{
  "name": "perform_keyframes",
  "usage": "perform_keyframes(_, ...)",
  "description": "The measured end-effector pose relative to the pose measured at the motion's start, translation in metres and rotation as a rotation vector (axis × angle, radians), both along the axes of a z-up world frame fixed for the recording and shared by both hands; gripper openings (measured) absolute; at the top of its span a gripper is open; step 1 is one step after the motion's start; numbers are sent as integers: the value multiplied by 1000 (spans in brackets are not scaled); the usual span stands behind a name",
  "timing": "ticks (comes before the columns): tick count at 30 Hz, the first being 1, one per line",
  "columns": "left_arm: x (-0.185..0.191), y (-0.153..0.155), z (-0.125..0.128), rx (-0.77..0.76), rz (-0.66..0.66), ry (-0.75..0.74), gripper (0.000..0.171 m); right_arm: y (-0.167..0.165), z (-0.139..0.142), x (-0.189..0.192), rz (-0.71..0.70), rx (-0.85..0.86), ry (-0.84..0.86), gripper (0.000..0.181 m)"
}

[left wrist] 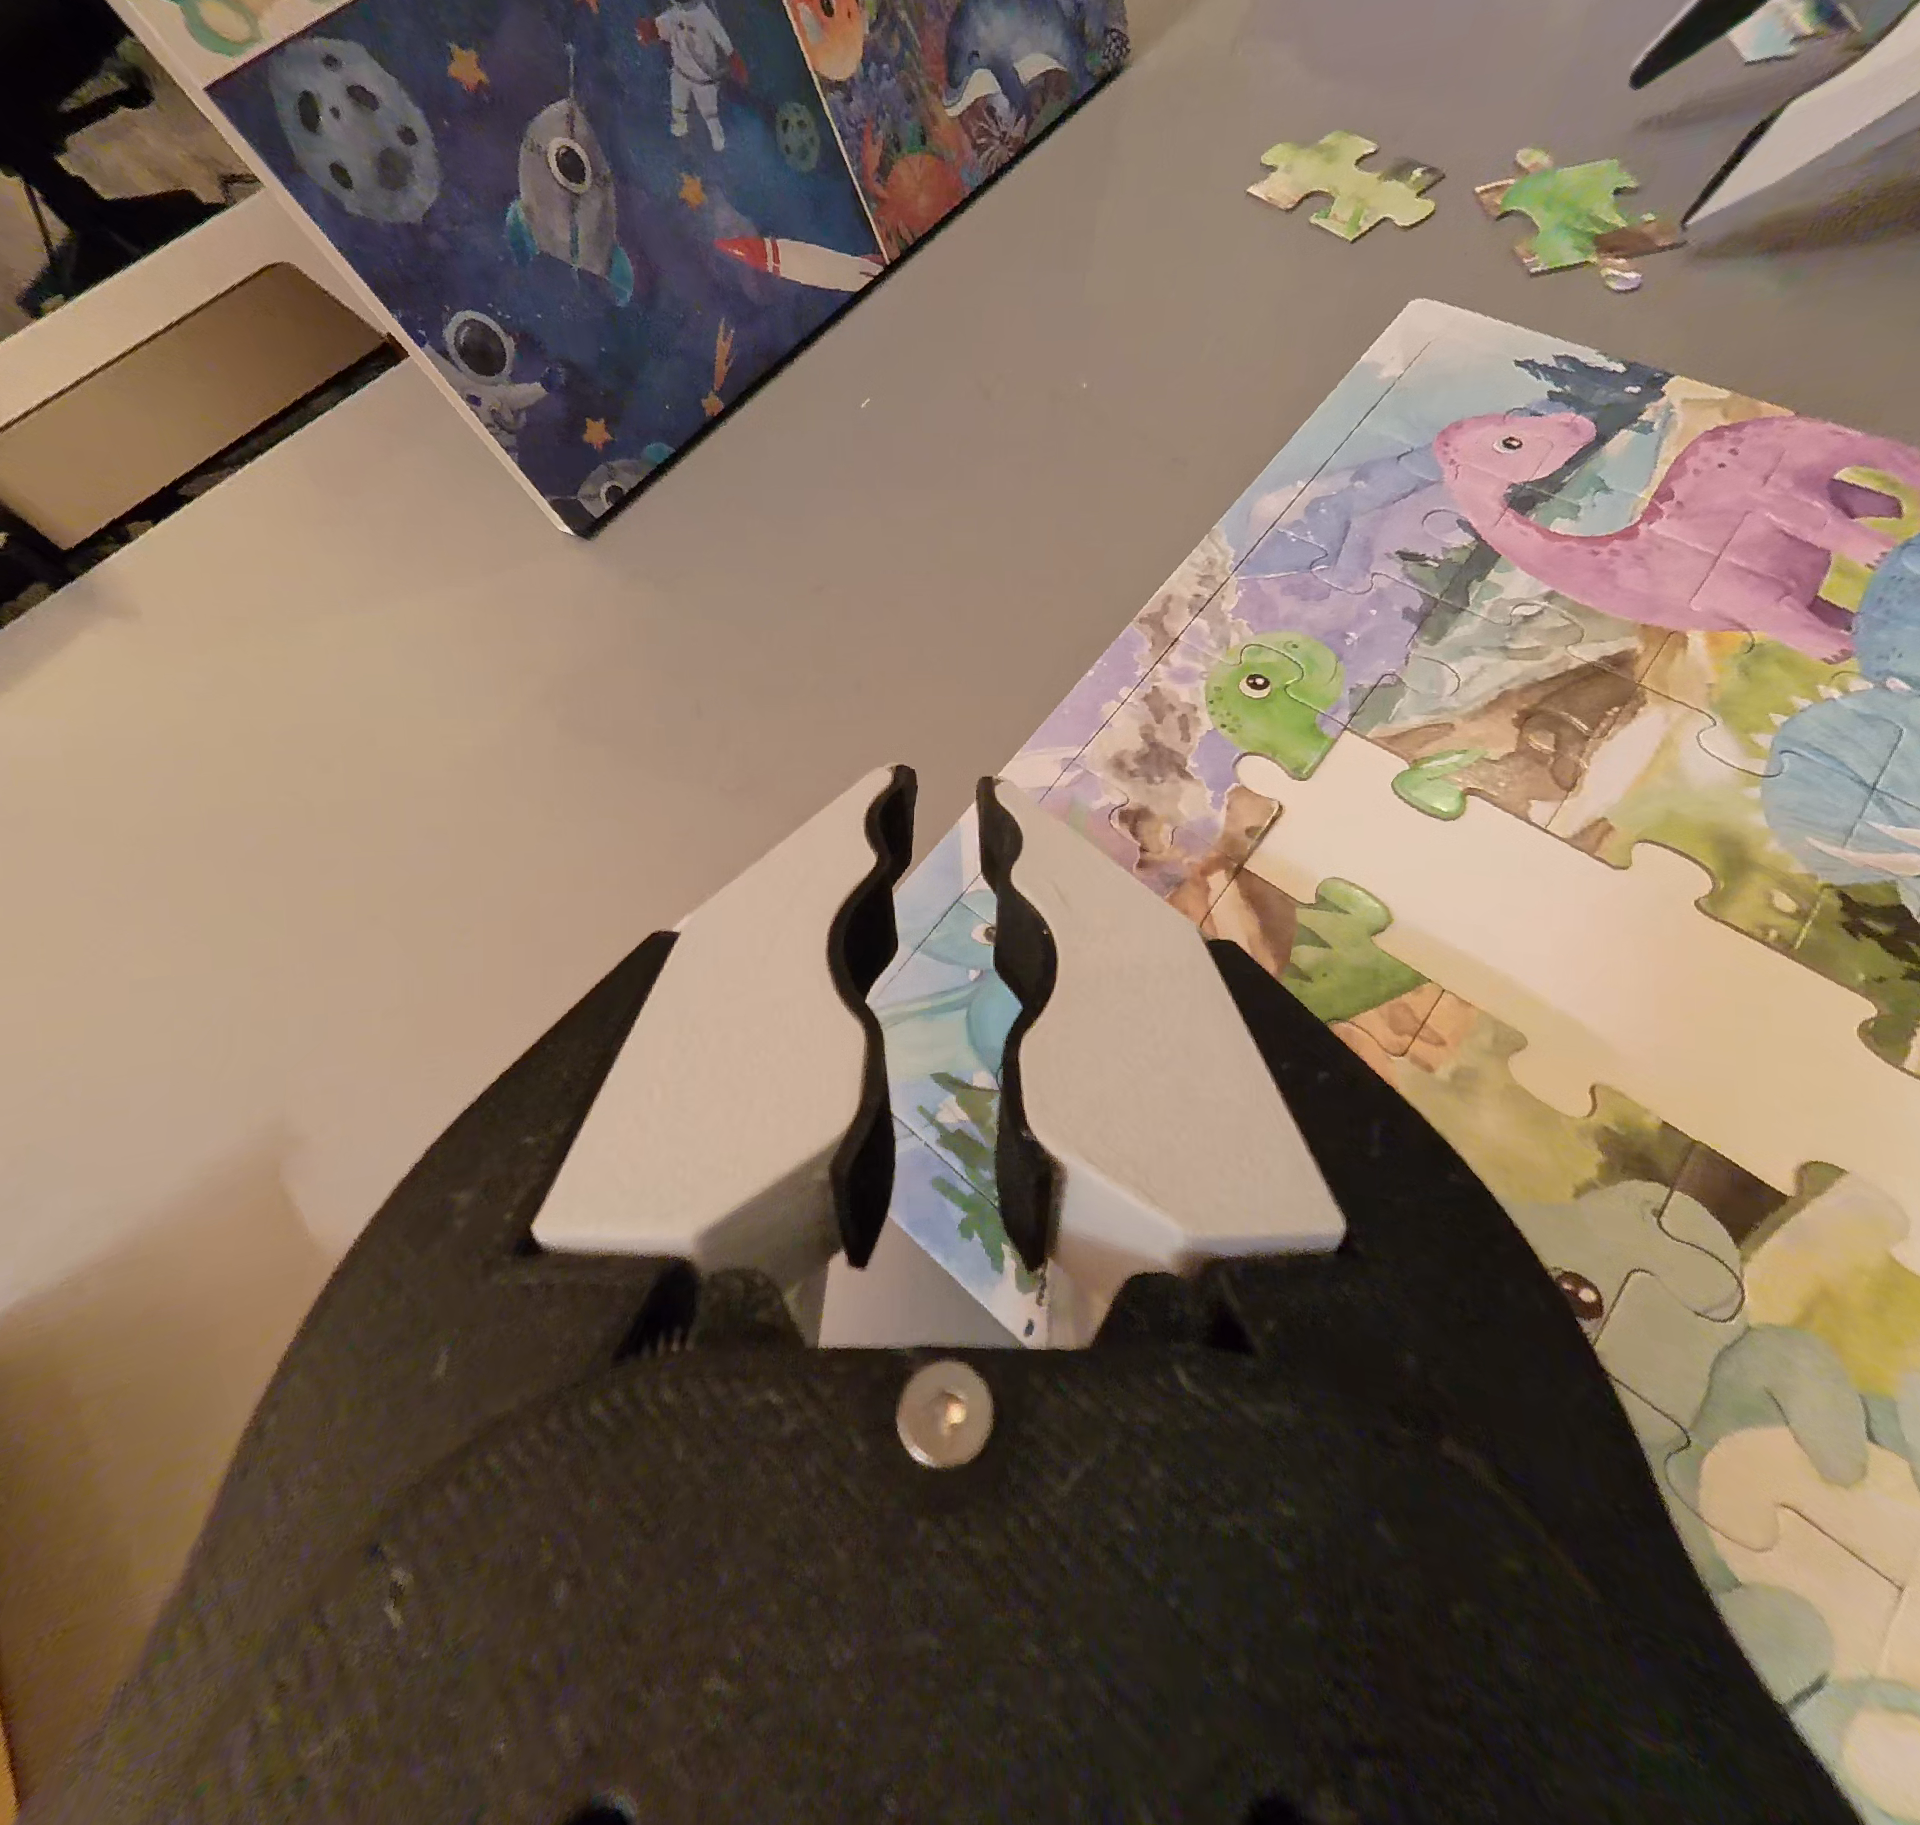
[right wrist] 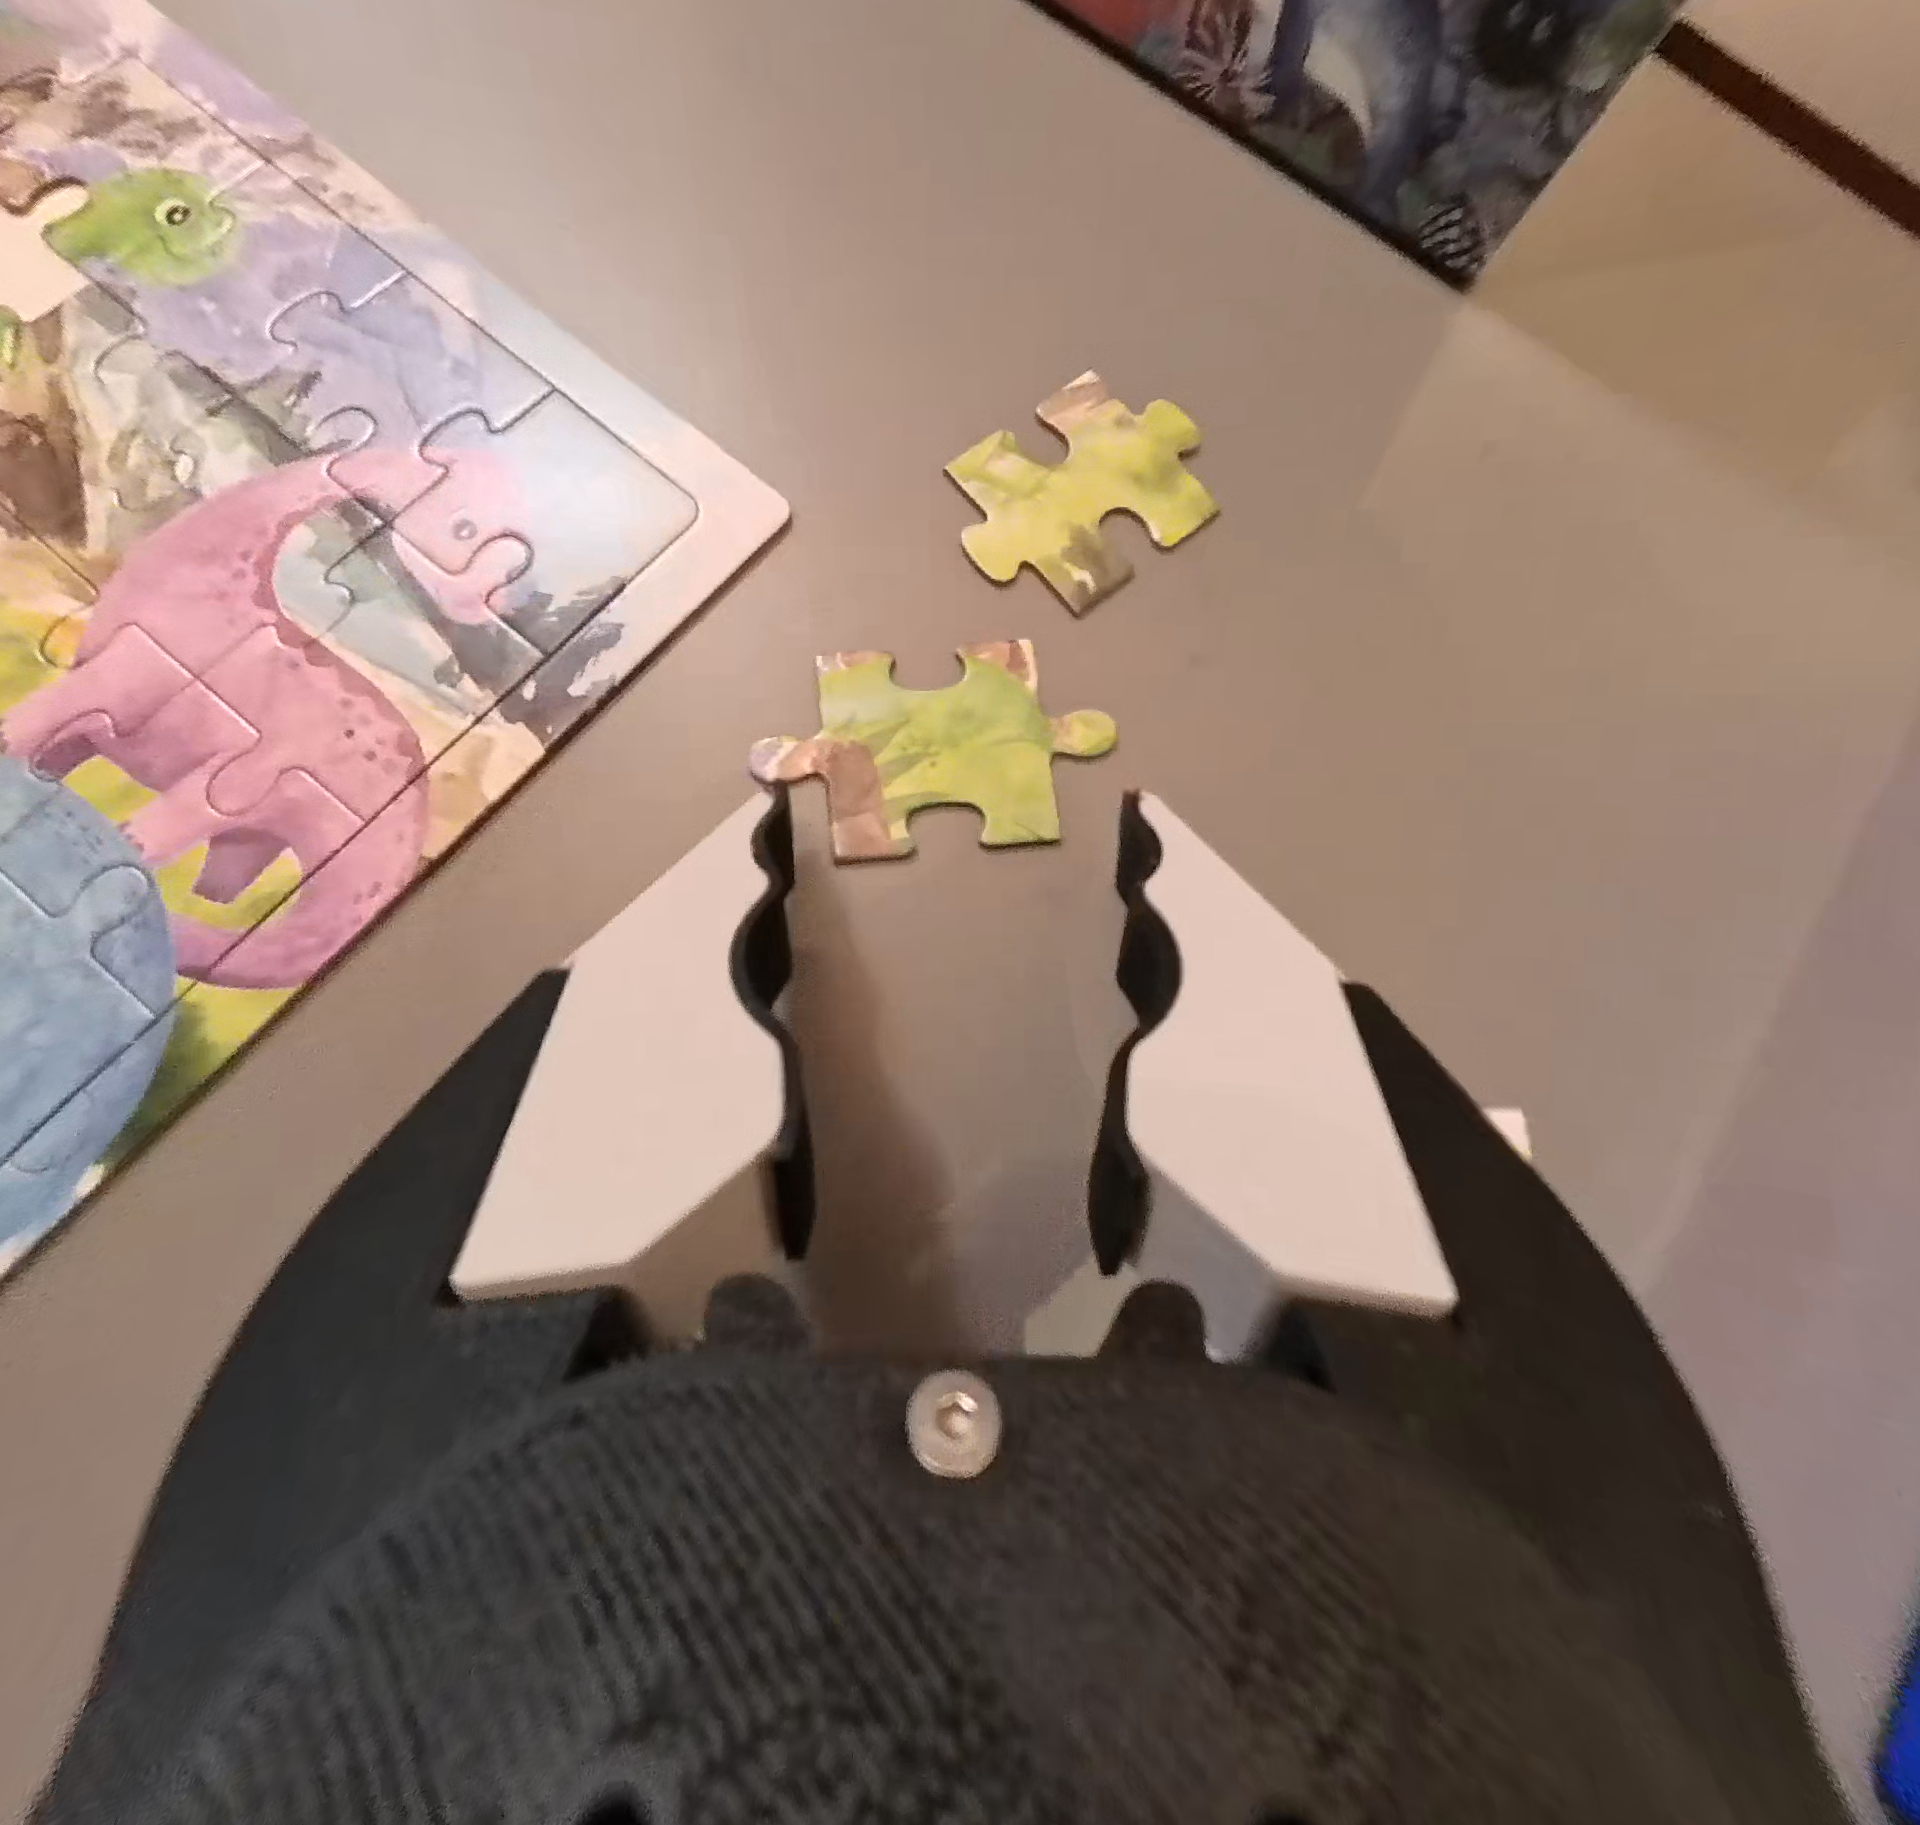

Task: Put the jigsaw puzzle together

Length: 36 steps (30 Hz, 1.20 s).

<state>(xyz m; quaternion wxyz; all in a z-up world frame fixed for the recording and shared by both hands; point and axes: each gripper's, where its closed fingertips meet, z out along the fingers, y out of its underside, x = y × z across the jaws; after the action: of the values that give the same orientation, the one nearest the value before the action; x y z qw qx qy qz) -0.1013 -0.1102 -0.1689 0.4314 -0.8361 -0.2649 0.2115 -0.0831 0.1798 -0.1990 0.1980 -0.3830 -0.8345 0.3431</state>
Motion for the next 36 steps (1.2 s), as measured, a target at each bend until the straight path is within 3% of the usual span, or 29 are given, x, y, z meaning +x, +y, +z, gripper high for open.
perform_keyframes(4, -2, -2, -2, -6, 6, -4, 10, -6, -10, -4, 48, -48, -75, 65)
perform_keyframes(8, -3, -4, -3, 0, 17, -12, 10, -8, -10, -4, 35, -44, -40, 45)
perform_keyframes(15, -2, -3, -3, -7, 11, -8, 10, -9, -9, 0, 24, -49, -29, 44)
perform_keyframes(21, -2, -3, -2, -1, 11, -7, 10, -19, 25, 1, 45, -235, 34, 44)
perform_keyframes(24, -2, -2, -2, -4, 7, -8, 10, -50, 51, 8, 139, -335, 64, 44)
perform_keyframes(30, 1, 2, -3, -10, -16, -11, 10, -152, 65, 30, 472, -197, 111, 44)
perform_keyframes(33, 5, 7, -5, -21, -47, -8, 10, -201, 52, 45, 646, -134, 63, 44)
perform_keyframes(36, 11, 12, -6, -37, -89, -2, 9, -223, 22, 47, 727, -13, 12, 44)
